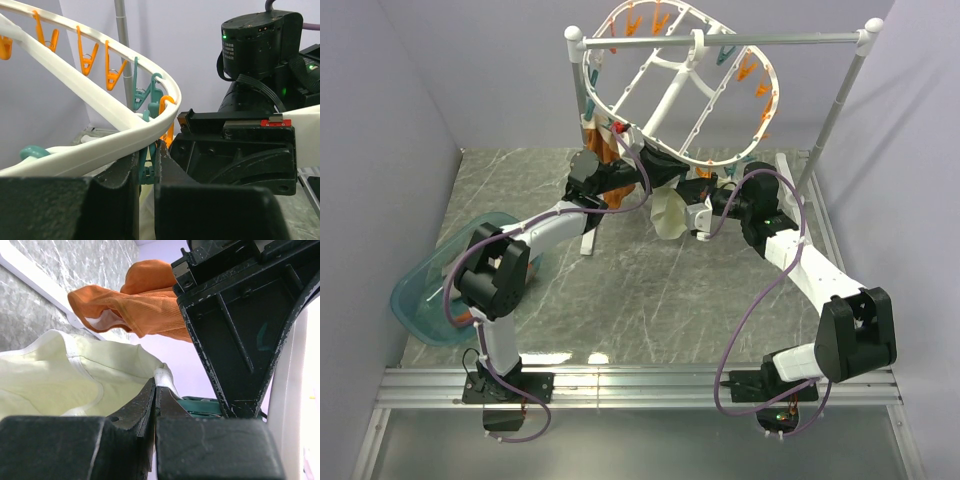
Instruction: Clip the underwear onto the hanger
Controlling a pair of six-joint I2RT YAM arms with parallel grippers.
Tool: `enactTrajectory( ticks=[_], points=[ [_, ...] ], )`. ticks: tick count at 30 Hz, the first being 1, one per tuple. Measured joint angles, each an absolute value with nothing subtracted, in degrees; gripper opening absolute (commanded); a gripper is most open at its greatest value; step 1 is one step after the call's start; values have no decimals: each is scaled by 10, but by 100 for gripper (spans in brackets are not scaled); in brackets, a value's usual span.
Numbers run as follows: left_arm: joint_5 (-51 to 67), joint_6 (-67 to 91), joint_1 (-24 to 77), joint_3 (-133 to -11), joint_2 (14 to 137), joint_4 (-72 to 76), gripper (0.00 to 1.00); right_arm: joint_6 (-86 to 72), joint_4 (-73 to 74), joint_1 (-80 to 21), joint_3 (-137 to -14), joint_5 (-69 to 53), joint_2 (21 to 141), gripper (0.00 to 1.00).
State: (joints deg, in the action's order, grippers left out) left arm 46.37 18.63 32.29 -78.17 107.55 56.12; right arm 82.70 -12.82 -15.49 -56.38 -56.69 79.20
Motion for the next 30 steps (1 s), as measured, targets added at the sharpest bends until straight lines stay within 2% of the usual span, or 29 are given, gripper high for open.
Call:
enactTrajectory(
  ticks=[30],
  points=[
    [463, 64, 331, -820, 1067, 436, 0, 814, -114, -149, -564, -562, 779, 0]
  ],
)
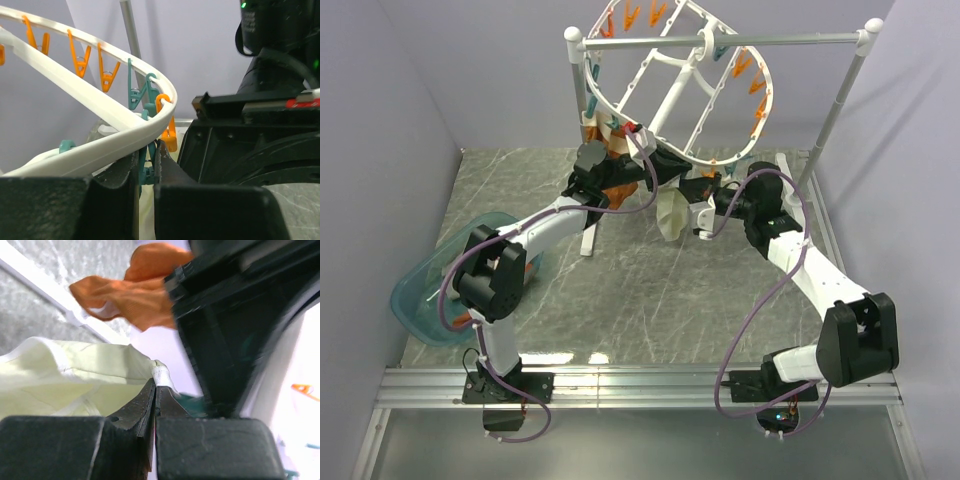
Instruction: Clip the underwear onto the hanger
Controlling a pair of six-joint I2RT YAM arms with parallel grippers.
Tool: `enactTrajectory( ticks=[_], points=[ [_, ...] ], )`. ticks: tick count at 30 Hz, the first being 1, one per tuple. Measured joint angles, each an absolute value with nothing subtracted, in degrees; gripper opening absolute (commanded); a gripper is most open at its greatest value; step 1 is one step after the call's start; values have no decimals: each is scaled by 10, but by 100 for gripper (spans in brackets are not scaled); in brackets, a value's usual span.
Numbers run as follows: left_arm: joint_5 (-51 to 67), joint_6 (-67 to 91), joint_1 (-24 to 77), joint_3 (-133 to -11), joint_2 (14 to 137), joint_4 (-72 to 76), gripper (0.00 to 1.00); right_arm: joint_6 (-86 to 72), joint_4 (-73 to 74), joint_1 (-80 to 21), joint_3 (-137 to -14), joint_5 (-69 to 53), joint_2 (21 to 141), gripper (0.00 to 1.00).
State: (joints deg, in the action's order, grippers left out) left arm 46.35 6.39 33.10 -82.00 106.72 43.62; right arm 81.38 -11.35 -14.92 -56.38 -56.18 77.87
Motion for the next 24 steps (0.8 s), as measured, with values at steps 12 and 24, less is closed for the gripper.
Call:
enactTrajectory(
  ticks=[12, 24],
  points=[
    [457, 45, 331, -820, 1063, 418, 0, 809, -128, -150, -581, -566, 773, 0],
    [453, 41, 331, -820, 1063, 411, 31, 818, -117, -149, -581, -567, 773, 0]
  ],
)
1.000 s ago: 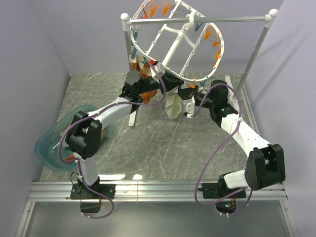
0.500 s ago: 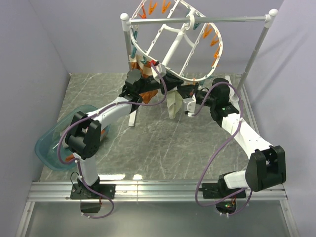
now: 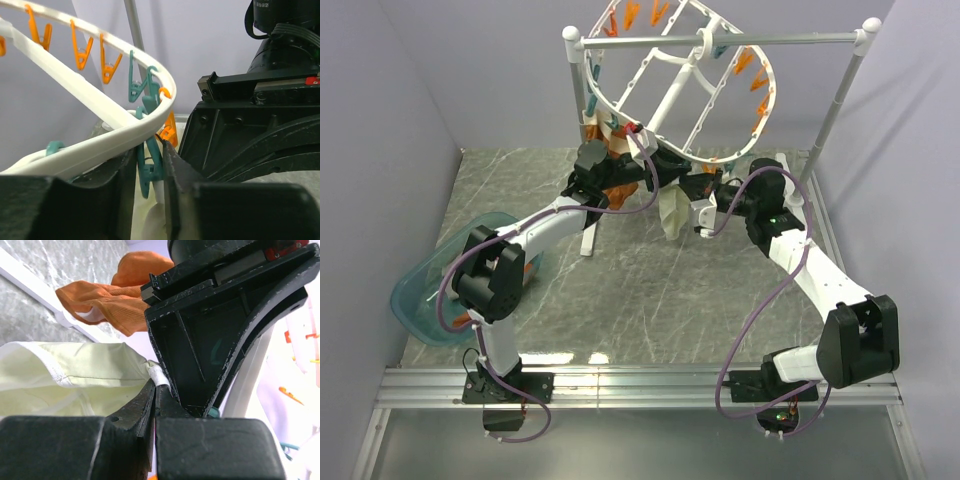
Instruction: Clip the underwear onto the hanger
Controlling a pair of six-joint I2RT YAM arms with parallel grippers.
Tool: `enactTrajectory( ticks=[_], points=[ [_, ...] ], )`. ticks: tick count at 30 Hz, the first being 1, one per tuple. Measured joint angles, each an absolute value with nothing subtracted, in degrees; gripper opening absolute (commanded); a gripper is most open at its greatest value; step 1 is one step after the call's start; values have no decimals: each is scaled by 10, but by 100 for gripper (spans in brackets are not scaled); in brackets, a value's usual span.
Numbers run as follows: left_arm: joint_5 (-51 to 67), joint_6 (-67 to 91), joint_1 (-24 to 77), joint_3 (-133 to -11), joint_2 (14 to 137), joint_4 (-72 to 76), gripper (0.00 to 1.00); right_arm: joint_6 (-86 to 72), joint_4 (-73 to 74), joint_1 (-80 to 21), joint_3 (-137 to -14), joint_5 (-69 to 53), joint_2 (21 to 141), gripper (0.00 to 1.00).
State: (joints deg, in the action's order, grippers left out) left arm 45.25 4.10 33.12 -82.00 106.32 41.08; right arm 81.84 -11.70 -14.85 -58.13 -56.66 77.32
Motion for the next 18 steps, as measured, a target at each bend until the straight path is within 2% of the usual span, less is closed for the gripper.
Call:
enactTrajectory(
  ticks=[8, 11, 16, 18],
  points=[
    [451, 43, 331, -820, 1063, 397, 42, 819, -100, -148, -581, -567, 773, 0],
    [453, 52, 331, -821, 1063, 396, 53, 818, -95, -148, -582, -569, 773, 0],
    [454, 70, 330, -822, 1062, 396, 64, 818, -92, -144, -582, -569, 773, 0],
    [454, 77, 330, -822, 1060, 396, 73, 819, -92, -142, -582, -568, 773, 0]
  ],
)
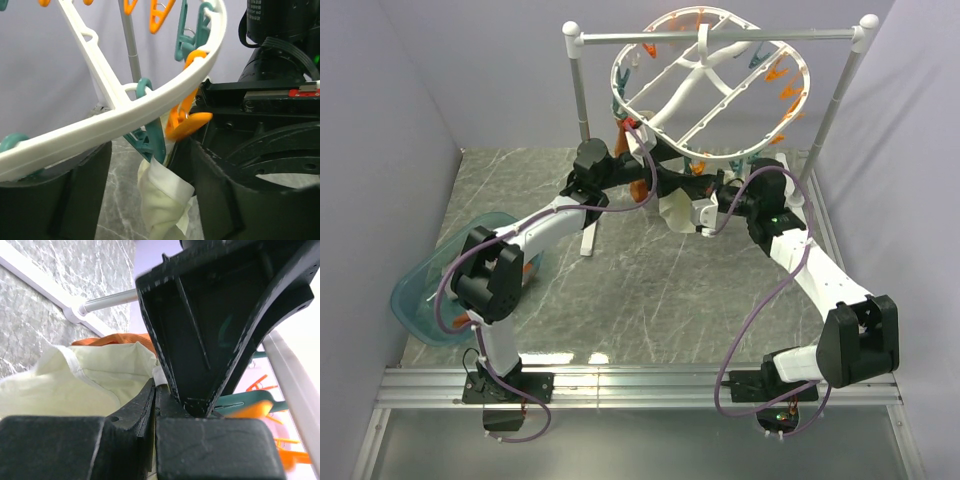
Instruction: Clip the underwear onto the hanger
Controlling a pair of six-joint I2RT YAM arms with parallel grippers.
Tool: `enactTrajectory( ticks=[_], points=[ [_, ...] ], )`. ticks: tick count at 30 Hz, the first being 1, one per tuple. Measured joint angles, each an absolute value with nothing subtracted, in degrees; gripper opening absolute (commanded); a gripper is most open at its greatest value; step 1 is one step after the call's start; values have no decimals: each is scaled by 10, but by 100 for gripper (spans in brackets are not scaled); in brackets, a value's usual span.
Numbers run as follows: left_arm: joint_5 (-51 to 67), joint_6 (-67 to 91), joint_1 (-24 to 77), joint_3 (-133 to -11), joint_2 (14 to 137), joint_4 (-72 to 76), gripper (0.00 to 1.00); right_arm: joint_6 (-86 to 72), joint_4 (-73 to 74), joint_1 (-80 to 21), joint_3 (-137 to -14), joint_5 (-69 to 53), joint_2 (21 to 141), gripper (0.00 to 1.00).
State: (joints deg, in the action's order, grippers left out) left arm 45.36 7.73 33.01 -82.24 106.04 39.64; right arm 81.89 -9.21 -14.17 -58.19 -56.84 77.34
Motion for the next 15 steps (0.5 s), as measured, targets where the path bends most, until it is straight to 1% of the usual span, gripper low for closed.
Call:
enactTrajectory(
  ticks=[1, 3, 4, 15],
  points=[
    [453, 83, 330, -822, 1059, 396, 76, 819, -92, -140, -582, -569, 773, 0],
    [453, 92, 328, -822, 1056, 398, 91, 819, -92, -139, -583, -569, 773, 0],
    [451, 99, 327, -822, 1055, 401, 99, 820, -91, -138, -585, -571, 773, 0],
    [469, 223, 303, -766, 1023, 453, 99, 830, -110, -136, -612, -571, 769, 0]
  ],
)
